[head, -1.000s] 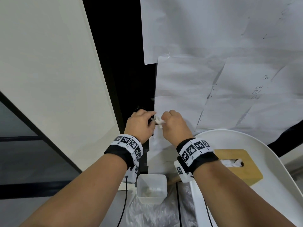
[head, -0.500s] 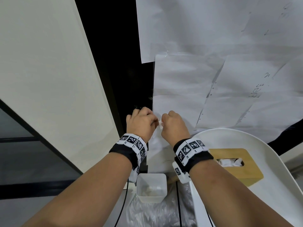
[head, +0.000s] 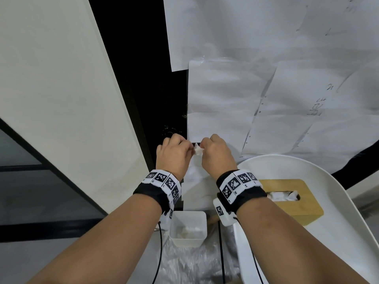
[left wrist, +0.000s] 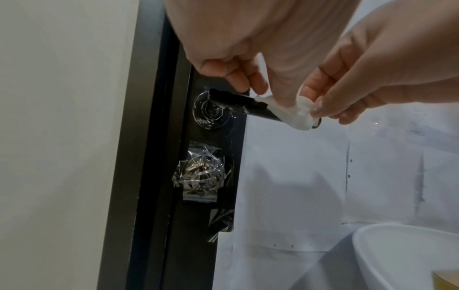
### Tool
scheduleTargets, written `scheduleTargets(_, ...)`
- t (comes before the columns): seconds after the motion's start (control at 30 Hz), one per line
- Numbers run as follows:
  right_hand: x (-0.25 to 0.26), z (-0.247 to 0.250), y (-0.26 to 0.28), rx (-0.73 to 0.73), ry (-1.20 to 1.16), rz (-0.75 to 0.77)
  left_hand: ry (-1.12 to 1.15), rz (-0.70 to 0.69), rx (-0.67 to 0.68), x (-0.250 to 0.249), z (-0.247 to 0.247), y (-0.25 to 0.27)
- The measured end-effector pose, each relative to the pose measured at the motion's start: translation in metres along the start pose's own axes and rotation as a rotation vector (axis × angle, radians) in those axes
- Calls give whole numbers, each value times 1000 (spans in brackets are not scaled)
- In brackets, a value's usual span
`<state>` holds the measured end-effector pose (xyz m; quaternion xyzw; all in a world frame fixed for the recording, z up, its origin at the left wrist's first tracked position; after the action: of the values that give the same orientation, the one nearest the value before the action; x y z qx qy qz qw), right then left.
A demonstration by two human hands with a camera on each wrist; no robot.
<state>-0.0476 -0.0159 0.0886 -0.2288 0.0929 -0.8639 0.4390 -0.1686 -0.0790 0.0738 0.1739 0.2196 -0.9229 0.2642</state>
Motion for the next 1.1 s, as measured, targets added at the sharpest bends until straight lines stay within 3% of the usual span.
scheduleTargets(0.17, -7, -7, 12, 9, -37, 17, 65, 19, 86, 1, -6, 18)
scheduleTargets(0.3, -11, -14, 24, 63, -85, 13, 205, 136, 183, 4, -18, 32)
scheduleTargets(0.7, -13, -53, 61, 196, -187, -59, 246, 345, 393, 23, -46, 67)
scheduleTargets(1.1, -16, -125, 79, 384, -224, -241, 180, 323, 620, 80, -103, 77)
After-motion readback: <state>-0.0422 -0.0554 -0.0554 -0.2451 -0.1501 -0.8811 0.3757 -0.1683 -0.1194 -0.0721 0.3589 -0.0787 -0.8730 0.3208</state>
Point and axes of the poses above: each hand's wrist, its own y-axis away from the middle knuckle, its own z-axis out of the back of the hand, x = y × z, the point moved 1 cm from there along -y, towards the middle knuckle, and after that the axes turned 15 degrees about z, right-handed, at the moved point
